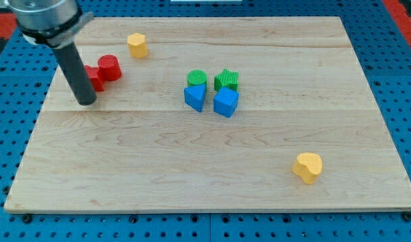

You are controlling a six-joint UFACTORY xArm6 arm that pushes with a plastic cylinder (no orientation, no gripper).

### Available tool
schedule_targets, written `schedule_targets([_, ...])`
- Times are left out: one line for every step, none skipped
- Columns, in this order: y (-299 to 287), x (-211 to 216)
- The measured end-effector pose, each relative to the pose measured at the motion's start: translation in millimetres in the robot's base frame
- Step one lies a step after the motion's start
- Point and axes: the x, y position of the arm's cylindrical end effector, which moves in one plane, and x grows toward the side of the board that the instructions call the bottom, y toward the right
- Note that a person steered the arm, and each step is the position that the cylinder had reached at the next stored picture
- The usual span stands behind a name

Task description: Push yellow heart to the blue cube

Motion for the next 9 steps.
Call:
schedule_targets([-5.0, -34.1])
schedule_targets([27.9, -68.0])
schedule_targets([71.7, -92.5])
schedule_targets([98.1, -32.5])
schedule_targets([119.9, 51.5])
schedule_targets([173.4, 115.4])
schedule_targets([256.9, 177.7])
schedule_targets([321.0, 200.2])
schedule_targets([423.7, 165.6])
